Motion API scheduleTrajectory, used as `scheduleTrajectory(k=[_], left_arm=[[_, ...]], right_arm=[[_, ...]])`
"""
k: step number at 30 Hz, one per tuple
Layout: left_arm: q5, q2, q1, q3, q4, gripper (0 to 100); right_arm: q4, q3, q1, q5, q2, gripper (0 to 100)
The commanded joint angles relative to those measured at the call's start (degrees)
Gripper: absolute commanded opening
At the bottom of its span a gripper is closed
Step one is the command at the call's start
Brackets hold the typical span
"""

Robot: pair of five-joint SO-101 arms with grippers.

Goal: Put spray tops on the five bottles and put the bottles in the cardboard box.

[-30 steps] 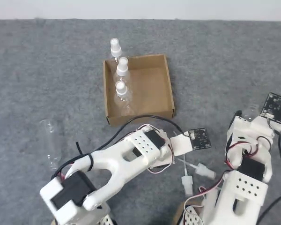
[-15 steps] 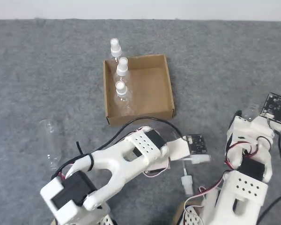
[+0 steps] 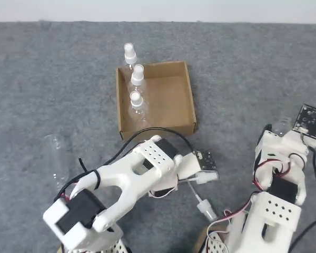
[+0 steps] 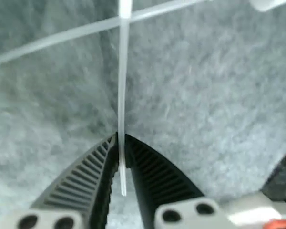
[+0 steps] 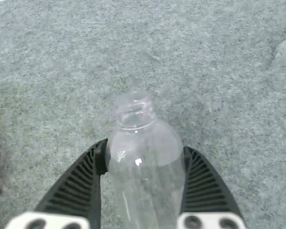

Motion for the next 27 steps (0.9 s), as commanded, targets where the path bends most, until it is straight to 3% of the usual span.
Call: scheduleTrajectory(k=[1,8,12,20,27], left_arm=[[-0.44,-0.35,-0.44,-2.77,5.01,1],[2.99,-2.64,-0.97,0.48,6.07,1],[2.29,-9.23,-6.33,1.63,7.12,1],[-7.30,-18.55,-19.08,1.98,12.92,1],[-10.37,-21.27,-23.65,1.98,15.47,2]], right_arm=[[-1.45,-0.88,0.84,-0.53,-2.07,6.2],[-1.36,-0.88,0.75,-0.53,-2.07,6.2],[-1.36,-0.88,0.75,-0.53,-2.07,6.2],[-1.45,-0.88,0.66,-0.53,-2.07,6.2],[-1.36,-0.79,0.66,-0.53,-2.07,6.2]])
